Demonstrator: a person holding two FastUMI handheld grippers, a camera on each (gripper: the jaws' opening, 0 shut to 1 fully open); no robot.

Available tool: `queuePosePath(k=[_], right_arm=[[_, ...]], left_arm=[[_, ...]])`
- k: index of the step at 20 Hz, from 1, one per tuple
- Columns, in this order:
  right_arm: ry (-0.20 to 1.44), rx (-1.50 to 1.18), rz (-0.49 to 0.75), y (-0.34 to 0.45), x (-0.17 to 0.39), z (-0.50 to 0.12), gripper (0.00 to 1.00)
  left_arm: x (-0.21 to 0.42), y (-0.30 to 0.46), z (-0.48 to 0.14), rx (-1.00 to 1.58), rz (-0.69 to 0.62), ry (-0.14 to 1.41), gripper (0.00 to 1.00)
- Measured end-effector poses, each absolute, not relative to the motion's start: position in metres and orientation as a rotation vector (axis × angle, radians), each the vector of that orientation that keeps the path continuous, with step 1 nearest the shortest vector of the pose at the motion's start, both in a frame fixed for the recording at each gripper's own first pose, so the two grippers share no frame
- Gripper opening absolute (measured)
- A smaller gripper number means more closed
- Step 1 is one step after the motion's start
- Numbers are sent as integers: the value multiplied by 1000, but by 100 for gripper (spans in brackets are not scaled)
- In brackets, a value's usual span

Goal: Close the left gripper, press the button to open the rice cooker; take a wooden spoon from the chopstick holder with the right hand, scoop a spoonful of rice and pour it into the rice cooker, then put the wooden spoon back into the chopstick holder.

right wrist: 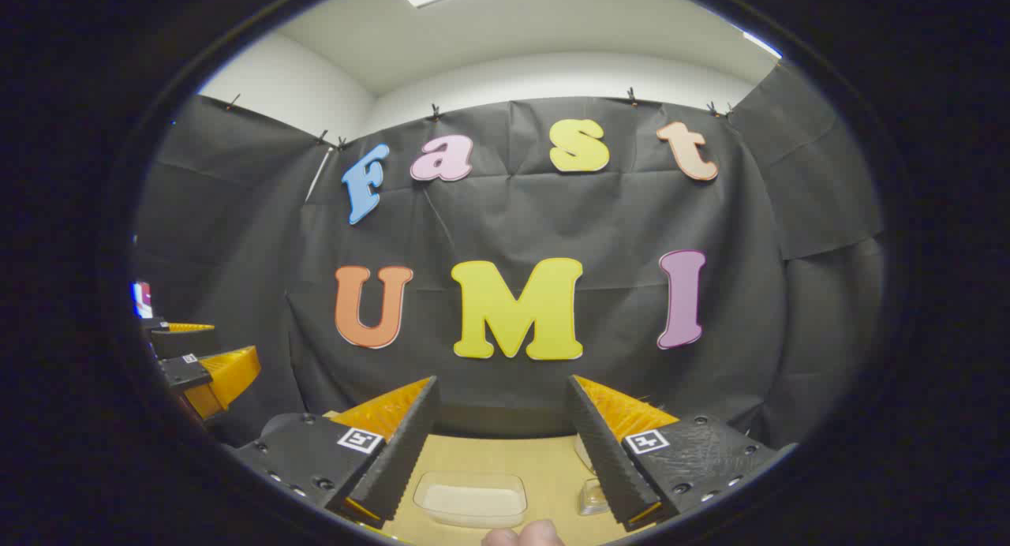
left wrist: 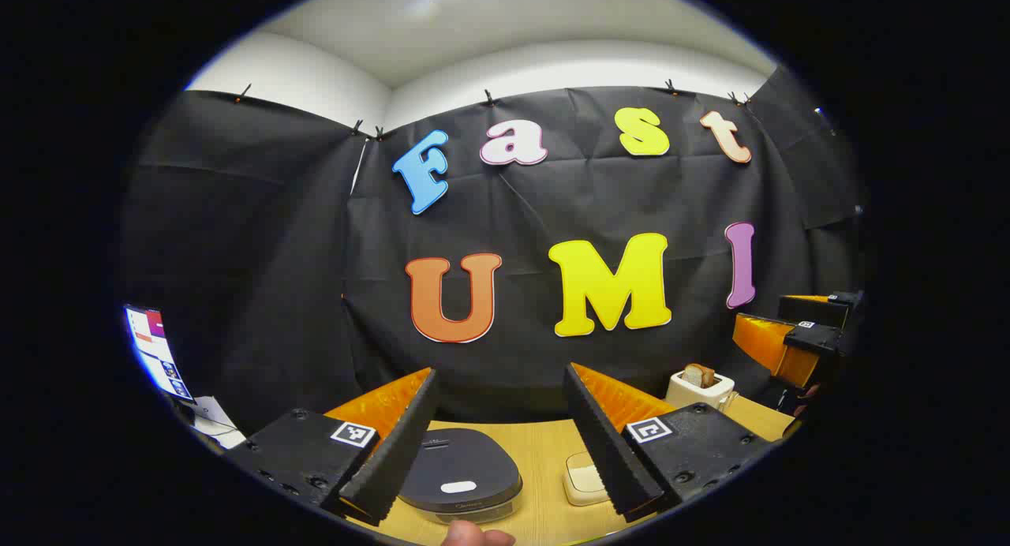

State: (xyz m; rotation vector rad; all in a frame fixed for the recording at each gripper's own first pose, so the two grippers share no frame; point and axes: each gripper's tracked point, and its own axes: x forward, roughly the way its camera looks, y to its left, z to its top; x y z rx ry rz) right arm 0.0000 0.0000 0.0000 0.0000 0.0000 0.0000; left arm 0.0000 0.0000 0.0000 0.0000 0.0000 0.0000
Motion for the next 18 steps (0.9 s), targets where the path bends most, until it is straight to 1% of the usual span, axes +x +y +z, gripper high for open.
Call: queuePosePath(k=[1, 2, 3, 4, 5, 7, 9, 10, 11, 13, 15, 18], right_arm=[[-2, 3, -3, -2, 3, 0, 97], [-4, 6, -5, -3, 6, 0, 96], [-5, 11, -7, -4, 8, 0, 97], [-1, 18, -9, -6, 10, -3, 95], [2, 25, -11, -8, 13, -4, 97], [3, 32, -15, -11, 18, -3, 95], [-1, 35, -16, -16, 21, 0, 97], [0, 36, -16, -18, 22, -1, 94], [1, 36, -16, -20, 23, -1, 96], [3, 31, -18, -26, 26, -1, 97], [16, 24, -23, -34, 29, -2, 95], [17, 13, -45, -51, 30, 0, 96]], left_arm=[[3, -2, 0, -3, -2, -1, 95], [6, -2, -2, 0, 3, 5, 99], [8, -1, -3, 0, 11, 12, 99], [9, 1, -5, -4, 21, 17, 99], [10, 3, -7, -13, 31, 23, 99], [13, 3, -11, -29, 44, 36, 99], [17, 4, -13, -33, 56, 49, 99], [18, 3, -14, -33, 59, 53, 99], [19, 1, -13, -35, 61, 54, 99], [22, 0, -13, -34, 64, 51, 99], [24, -1, -14, -37, 69, 48, 99], [25, -5, -16, -58, 72, 43, 99]])
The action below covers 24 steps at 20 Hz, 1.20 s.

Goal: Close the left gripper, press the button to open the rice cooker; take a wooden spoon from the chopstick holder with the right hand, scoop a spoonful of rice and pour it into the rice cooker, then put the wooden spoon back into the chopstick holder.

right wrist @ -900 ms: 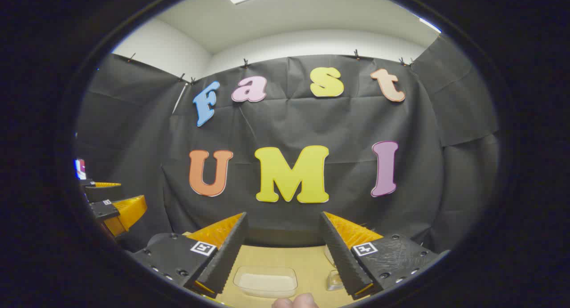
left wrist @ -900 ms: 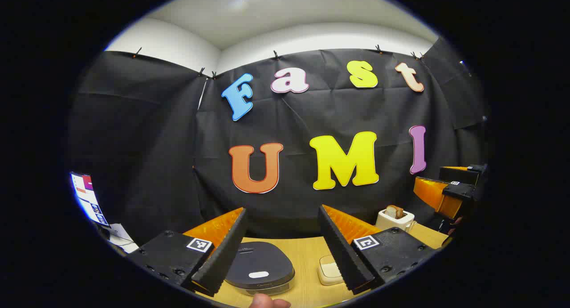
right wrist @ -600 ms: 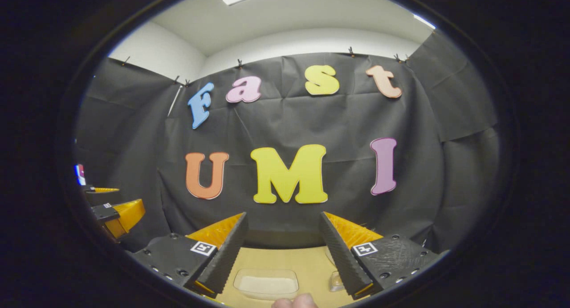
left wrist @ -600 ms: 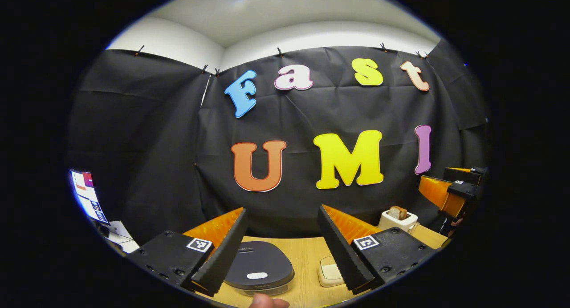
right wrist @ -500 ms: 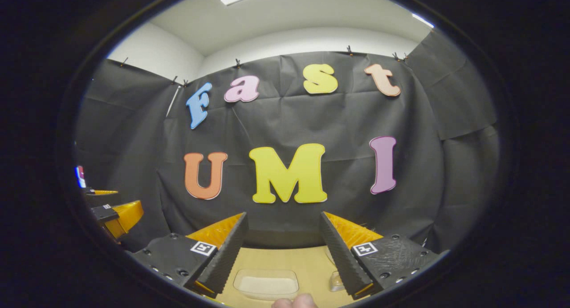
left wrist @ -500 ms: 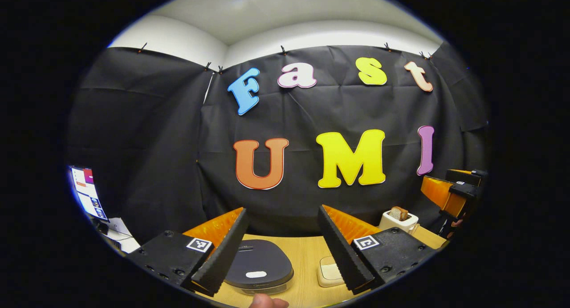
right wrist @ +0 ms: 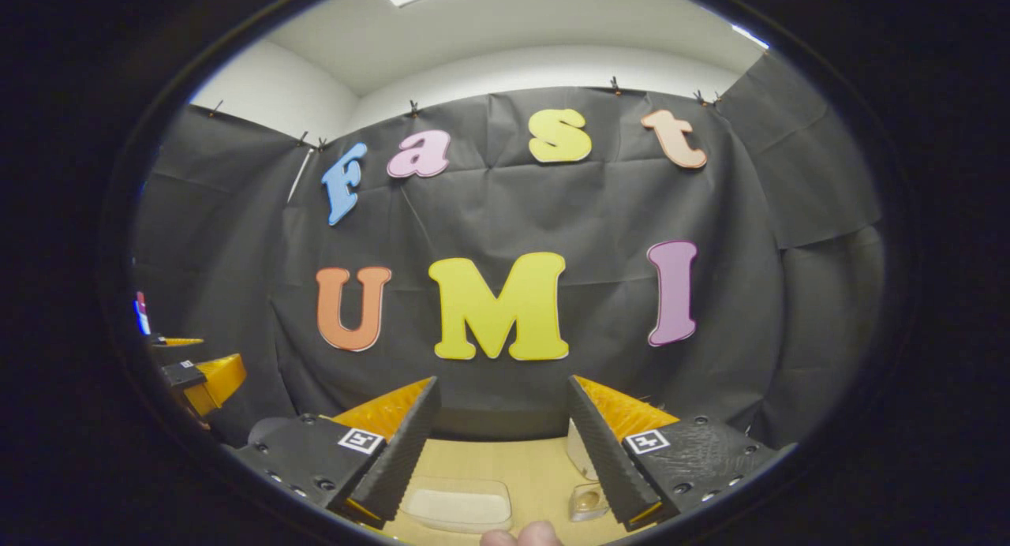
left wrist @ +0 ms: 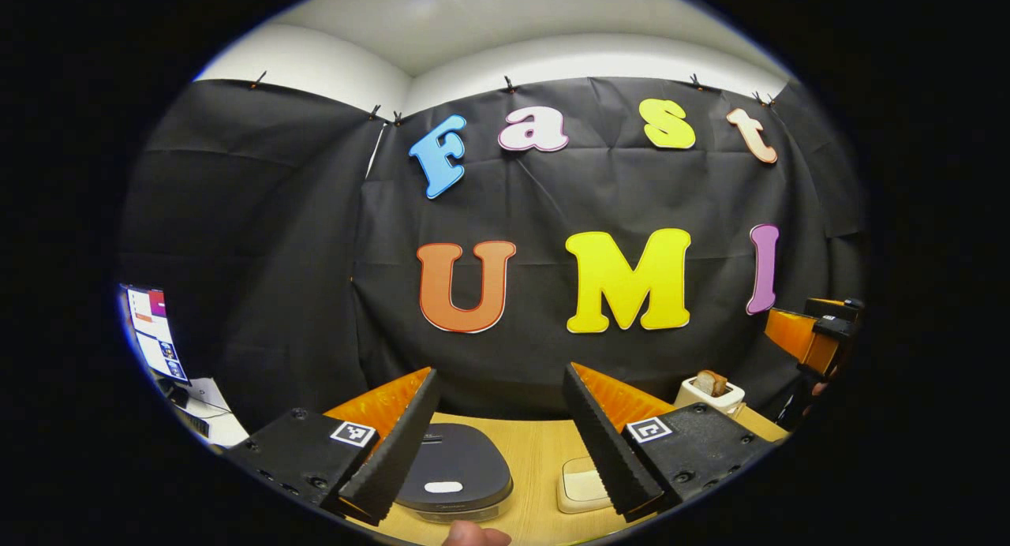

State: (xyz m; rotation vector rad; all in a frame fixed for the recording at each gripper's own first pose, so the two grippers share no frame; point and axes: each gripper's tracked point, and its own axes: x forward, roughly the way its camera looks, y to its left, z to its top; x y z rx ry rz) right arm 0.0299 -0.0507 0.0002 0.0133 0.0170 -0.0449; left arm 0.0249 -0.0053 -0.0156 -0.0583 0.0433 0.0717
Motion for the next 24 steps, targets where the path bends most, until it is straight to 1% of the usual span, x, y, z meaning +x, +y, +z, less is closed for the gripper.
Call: queuePosePath(k=[4, 5, 10, 14, 19, 21, 22, 23, 24], right_arm=[[45, 15, -81, -74, 26, -13, 96], [60, 18, -87, -79, 27, -19, 95], [101, 18, -92, -91, 31, -35, 94], [137, 12, -82, -91, 37, -48, 94], [180, -11, -34, -78, 46, -64, 94], [194, -18, -17, -76, 48, -69, 95], [202, -20, -10, -74, 50, -72, 94], [209, -20, -3, -73, 51, -75, 94], [216, -21, 1, -73, 53, -78, 95]], left_arm=[[28, -18, -31, -67, 63, 81, 99], [28, -19, -33, -66, 65, 91, 99], [26, -10, -49, -61, 112, 141, 99], [25, 6, -70, -76, 171, 204, 99], [26, 31, -104, -93, 220, 330, 99], [28, 38, -112, -95, 226, 368, 96], [29, 42, -118, -99, 229, 391, 91], [27, 42, -125, -112, 224, 420, 88], [26, 42, -132, -127, 218, 452, 83]])
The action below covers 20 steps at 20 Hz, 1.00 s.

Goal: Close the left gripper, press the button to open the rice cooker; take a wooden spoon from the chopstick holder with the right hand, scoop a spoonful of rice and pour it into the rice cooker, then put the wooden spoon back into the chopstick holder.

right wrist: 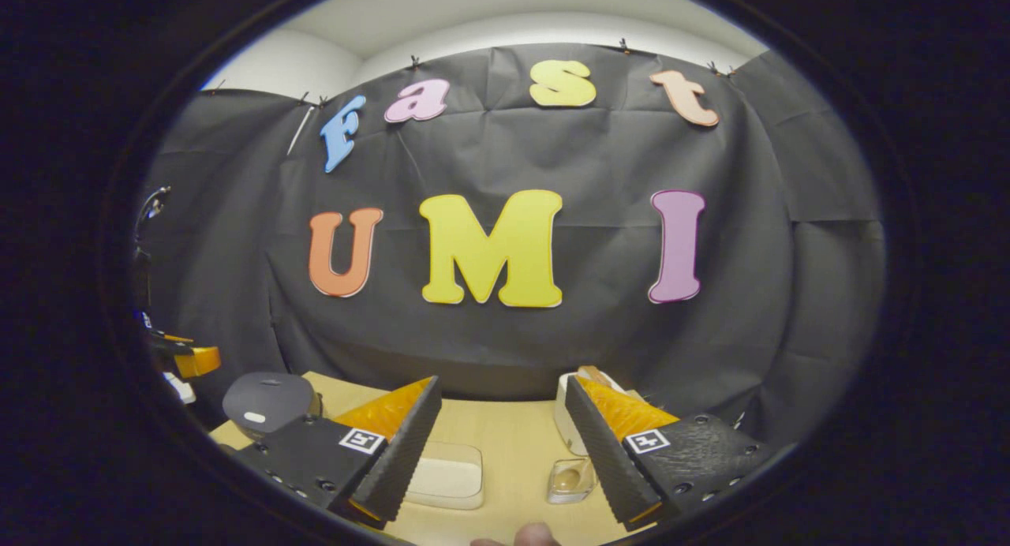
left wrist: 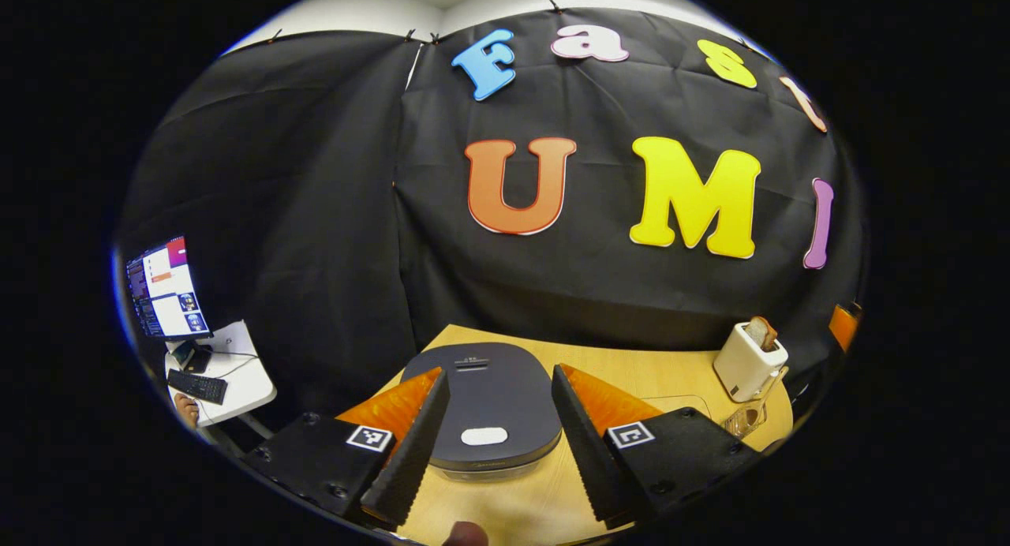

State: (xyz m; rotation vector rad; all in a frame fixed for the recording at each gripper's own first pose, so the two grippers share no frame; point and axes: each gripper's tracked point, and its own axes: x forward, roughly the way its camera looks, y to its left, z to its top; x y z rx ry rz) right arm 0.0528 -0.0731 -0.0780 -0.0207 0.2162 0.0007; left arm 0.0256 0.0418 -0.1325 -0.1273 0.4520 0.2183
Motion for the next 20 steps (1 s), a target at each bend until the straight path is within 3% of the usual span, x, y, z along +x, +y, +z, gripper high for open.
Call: queuePosePath(k=[9, 16, 20], right_arm=[[268, -4, 2, -85, 58, -99, 95], [296, 8, -6, -96, 63, -111, 95], [320, 16, -4, -97, 67, -120, 95]], left_arm=[[28, 44, -190, -237, 173, 756, 48], [38, 42, -208, -257, 78, 868, 16], [48, 36, -226, -276, 47, 930, 4]])
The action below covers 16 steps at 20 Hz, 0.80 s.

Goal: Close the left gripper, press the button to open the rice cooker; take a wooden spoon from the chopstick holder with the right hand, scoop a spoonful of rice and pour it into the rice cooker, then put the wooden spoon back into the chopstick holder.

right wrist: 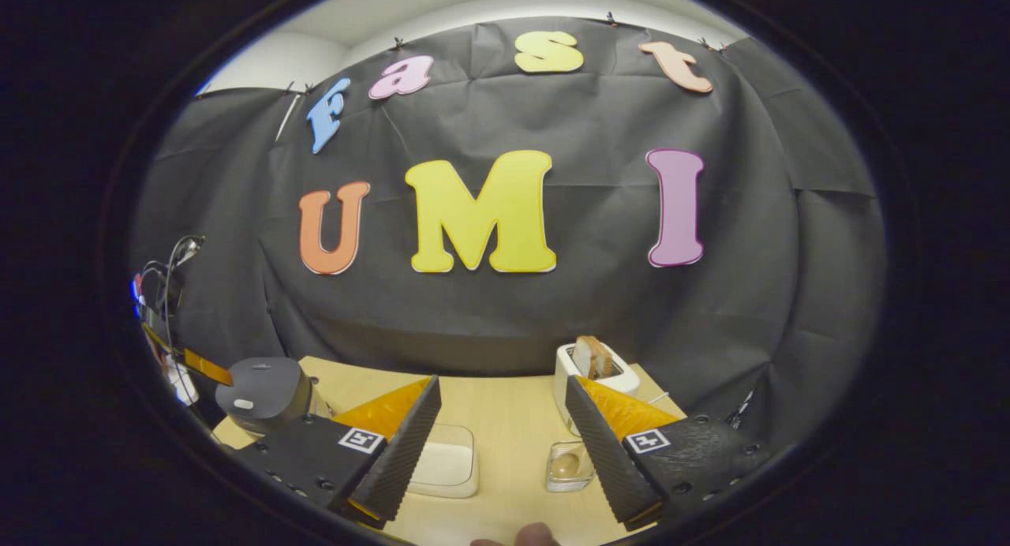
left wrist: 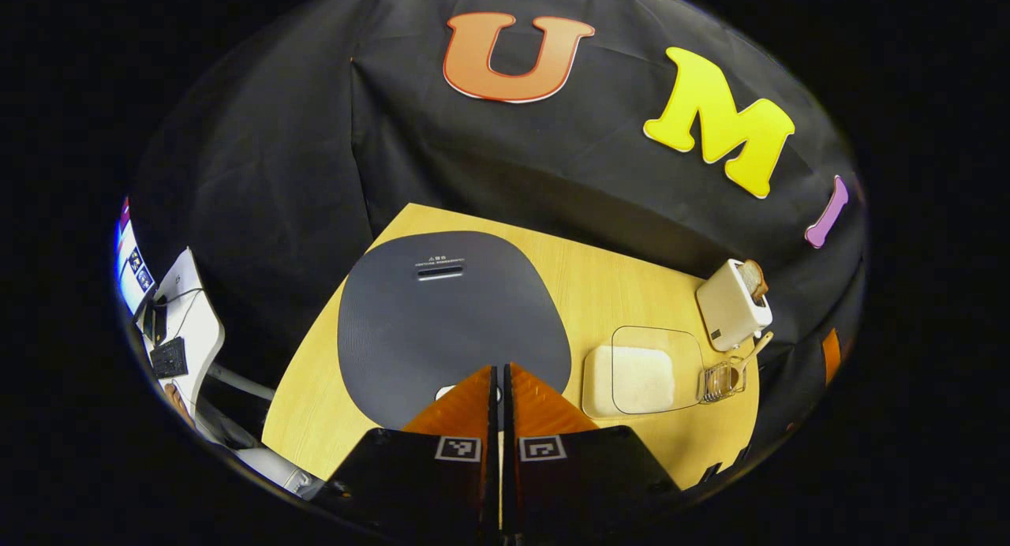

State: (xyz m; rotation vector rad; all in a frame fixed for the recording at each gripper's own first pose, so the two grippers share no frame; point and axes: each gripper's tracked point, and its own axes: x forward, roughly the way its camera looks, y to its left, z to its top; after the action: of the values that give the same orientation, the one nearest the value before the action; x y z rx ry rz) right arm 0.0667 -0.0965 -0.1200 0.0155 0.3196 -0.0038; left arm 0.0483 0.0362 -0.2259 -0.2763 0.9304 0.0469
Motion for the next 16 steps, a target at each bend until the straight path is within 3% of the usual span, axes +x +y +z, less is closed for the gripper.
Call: queuePosePath(k=[16], right_arm=[[344, 11, -8, -100, 82, -131, 95]], left_arm=[[47, 43, -269, -311, 80, 1035, 3]])
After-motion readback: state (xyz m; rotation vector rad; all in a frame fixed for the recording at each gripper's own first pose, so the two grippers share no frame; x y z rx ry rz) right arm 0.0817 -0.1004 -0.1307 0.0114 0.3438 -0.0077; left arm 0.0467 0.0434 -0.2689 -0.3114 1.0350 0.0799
